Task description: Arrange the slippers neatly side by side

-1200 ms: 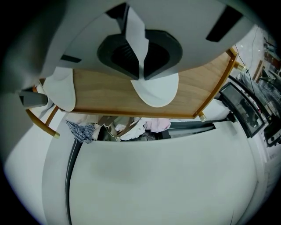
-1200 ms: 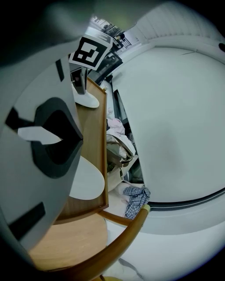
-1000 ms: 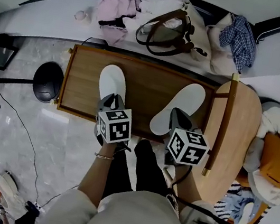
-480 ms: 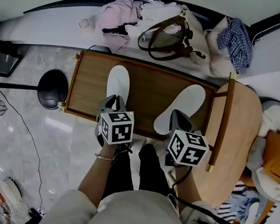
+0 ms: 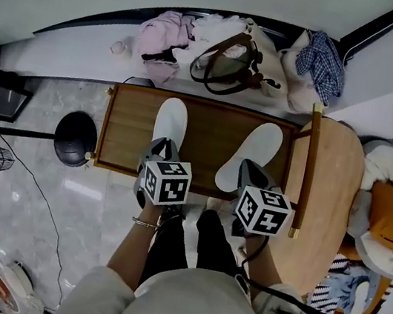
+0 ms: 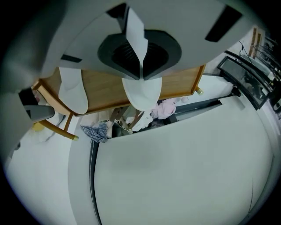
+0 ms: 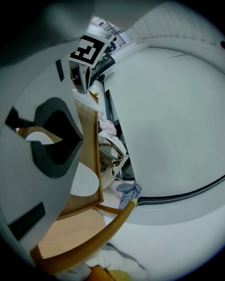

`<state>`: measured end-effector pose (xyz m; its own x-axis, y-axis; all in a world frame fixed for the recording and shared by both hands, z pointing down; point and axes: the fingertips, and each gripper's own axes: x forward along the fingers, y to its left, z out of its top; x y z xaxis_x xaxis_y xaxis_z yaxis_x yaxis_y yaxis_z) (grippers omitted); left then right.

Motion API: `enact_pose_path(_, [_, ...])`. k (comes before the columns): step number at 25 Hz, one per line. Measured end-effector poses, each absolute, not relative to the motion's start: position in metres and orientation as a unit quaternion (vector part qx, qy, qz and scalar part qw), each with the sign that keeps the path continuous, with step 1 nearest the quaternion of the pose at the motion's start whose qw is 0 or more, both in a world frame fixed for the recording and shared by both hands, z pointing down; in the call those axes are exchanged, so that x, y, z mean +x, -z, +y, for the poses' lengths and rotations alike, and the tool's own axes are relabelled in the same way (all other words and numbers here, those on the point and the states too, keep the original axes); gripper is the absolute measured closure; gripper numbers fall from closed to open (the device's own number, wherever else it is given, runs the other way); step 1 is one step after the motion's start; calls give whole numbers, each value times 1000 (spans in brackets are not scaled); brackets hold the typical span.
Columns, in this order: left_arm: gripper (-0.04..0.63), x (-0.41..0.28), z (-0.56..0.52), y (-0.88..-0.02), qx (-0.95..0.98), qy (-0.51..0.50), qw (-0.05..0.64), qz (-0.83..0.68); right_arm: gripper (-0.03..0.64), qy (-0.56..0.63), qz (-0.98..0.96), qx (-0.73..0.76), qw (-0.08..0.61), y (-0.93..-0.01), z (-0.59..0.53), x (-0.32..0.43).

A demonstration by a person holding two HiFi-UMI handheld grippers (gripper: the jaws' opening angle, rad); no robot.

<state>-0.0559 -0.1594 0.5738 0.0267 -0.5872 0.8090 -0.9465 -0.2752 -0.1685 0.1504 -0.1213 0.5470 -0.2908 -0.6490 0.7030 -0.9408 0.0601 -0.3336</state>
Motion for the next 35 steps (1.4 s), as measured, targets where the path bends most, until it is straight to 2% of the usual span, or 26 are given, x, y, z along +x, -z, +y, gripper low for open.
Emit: enact_pose_path(35, [558, -12, -171, -633, 695, -442, 251, -509, 583, -417, -656, 597, 198, -579, -112, 189])
